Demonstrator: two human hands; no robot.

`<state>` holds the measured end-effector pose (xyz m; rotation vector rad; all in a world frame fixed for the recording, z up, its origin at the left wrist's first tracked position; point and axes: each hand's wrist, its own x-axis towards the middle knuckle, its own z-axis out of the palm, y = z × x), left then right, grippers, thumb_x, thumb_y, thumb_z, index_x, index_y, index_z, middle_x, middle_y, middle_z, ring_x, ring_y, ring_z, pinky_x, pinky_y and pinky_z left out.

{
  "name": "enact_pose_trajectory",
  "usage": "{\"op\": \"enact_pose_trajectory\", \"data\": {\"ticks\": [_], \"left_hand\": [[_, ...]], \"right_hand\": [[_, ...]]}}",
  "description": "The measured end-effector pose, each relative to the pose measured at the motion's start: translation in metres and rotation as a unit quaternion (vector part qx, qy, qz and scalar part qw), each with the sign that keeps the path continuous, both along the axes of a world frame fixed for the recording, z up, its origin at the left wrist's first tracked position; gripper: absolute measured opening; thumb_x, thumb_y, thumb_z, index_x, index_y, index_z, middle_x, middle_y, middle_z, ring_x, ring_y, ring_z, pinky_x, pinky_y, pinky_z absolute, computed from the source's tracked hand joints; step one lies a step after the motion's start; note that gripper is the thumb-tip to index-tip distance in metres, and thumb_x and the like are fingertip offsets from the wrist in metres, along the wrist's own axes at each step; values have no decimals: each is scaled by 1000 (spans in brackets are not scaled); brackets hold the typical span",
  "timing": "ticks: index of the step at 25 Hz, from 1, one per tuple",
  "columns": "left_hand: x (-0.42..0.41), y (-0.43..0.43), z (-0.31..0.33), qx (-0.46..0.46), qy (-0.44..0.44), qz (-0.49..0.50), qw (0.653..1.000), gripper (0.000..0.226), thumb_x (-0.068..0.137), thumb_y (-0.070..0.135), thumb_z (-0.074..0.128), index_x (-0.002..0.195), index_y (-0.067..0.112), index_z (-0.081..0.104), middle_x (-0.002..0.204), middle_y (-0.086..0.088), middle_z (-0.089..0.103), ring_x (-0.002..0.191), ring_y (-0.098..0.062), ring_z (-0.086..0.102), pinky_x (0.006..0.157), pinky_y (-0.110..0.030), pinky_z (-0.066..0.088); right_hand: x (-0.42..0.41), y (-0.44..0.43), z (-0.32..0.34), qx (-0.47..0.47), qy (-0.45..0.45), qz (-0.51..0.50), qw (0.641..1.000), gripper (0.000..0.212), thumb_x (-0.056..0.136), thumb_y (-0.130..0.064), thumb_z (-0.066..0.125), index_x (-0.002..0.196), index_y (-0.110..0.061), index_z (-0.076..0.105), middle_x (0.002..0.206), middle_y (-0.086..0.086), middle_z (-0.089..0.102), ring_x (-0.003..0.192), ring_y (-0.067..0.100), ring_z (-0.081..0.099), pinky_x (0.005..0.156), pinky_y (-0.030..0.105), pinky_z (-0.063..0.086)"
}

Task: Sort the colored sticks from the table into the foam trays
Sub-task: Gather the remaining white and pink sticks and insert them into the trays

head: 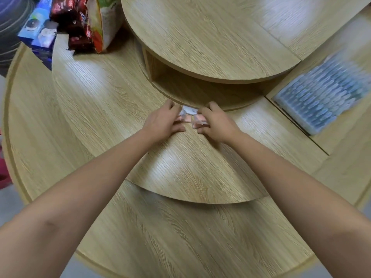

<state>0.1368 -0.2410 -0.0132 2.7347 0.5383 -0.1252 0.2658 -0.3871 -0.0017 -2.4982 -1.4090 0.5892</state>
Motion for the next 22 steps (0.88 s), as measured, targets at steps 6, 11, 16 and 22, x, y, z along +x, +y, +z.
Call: {"op": "enact_pose_trajectory", "data": {"ticks": [6,11,16,22], "left_hand": [[-5,-15,0,79,38,-12,996,43,94,44,46,119,9,46,116,-10,51,88,-27,58,58,-33,37],[-24,-22,0,50,41,97,993,38,92,47,48,102,11,51,98,-6,56,88,-27,57,61,-32,35],[-44,-34,0,-168,17,209,963,35,89,45,56,73,15,45,67,3,46,67,-20,50,52,-29,30],[-95,-99,19,-417,-61,279,863,25,91,35,57,89,10,58,70,-2,65,61,-16,63,56,-26,49]], "right_hand": [[1,-2,-7,-34,-74,30,996,52,86,-38,63,127,-13,45,123,7,42,90,25,55,66,33,44],[-9,5,0,-69,-144,75,984,36,92,-33,51,120,-11,46,113,8,54,83,27,58,59,31,39],[-22,3,5,-97,-84,-28,991,26,90,-38,48,90,-13,48,79,3,56,70,21,56,58,30,44],[-49,-48,4,31,183,-226,956,16,85,-22,55,76,-8,55,63,1,56,60,18,56,50,23,40]]}}
